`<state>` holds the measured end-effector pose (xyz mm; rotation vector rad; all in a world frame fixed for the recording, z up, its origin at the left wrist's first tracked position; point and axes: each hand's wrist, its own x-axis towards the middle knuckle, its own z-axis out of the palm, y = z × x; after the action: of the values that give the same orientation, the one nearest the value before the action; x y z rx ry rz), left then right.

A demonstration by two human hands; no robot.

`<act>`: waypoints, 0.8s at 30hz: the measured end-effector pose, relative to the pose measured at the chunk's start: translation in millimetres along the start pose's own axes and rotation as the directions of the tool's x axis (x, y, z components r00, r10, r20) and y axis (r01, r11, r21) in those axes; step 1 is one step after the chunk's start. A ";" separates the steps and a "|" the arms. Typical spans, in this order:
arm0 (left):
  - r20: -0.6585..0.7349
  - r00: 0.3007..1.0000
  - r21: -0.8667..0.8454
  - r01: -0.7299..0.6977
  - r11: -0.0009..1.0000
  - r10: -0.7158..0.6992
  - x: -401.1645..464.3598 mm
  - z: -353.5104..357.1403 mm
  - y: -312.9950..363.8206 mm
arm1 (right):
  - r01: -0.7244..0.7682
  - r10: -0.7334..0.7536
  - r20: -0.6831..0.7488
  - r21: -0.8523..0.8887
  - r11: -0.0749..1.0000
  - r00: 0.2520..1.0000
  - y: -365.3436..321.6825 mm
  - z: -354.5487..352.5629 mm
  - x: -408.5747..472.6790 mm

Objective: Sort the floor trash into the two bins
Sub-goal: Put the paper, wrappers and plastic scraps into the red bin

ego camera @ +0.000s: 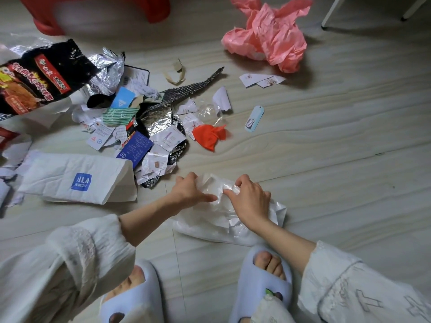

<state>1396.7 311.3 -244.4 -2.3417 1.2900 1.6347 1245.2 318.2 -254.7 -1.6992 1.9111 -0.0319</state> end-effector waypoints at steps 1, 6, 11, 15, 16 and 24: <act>0.014 1.000 -0.091 0.026 0.996 -0.024 -0.3 1.6 -1.3 | -0.065 0.062 0.036 0.062 0.996 0.997 -2.9 -0.1 1.1; -0.049 0.999 -0.205 0.011 0.979 -0.021 -3.2 6.5 -1.1 | -0.332 0.244 0.269 0.362 0.871 0.932 -12.2 4.2 9.5; -0.253 0.966 0.188 -0.001 0.982 0.049 -1.9 -12.1 1.6 | -0.277 0.026 0.420 0.549 0.788 0.907 -20.8 3.0 8.1; -0.400 0.846 0.457 -0.149 0.877 0.352 -9.9 -18.3 -2.6 | 0.245 -0.236 0.270 -0.003 0.969 0.934 -26.1 1.8 5.0; -0.412 0.787 0.527 -0.206 0.825 0.460 -10.4 -17.9 -4.0 | 0.229 -0.213 0.284 -0.023 0.973 0.935 -27.5 1.6 5.4; 0.063 0.802 0.780 -0.411 0.472 0.594 -35.3 30.1 -25.7 | -0.669 0.115 0.668 0.690 0.276 0.736 -17.6 -12.6 13.4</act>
<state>1385.1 362.9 -241.4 -1.6657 2.3122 0.5573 1255.4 298.1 -242.8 -0.3124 1.3694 -0.3516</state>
